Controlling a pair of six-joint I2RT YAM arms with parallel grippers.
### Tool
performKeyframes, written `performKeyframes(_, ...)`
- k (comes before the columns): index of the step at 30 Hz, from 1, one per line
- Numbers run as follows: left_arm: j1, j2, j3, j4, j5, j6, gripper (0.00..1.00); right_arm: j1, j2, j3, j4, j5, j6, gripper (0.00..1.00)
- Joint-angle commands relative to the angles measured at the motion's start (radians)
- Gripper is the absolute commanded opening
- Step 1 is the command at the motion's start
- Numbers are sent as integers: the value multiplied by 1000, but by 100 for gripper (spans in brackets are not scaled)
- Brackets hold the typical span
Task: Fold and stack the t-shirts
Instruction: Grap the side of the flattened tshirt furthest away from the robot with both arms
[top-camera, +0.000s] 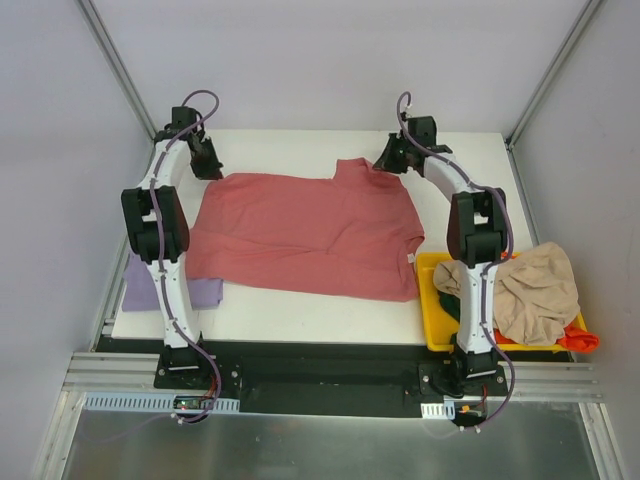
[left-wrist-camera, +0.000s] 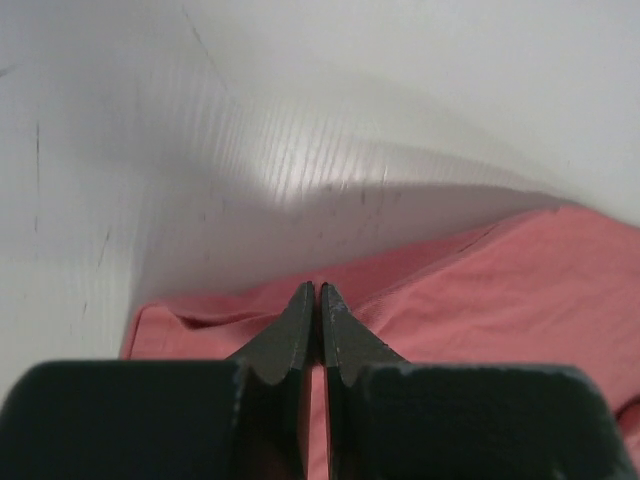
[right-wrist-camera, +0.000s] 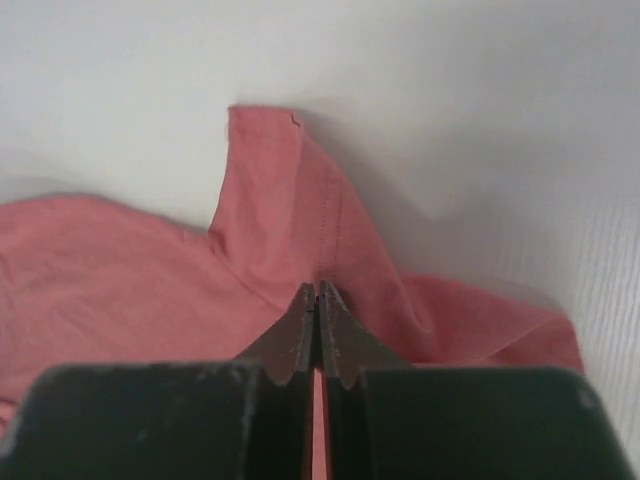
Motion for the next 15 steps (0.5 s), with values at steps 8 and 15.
performKeyframes(8, -1, -310, -367, 131, 27, 59, 0, 12, -431, -458, 67, -101, -134, 0)
performKeyframes(15, -1, -472, -565, 181, -94, 65, 0, 15, -610, -639, 42, -76, -185, 0)
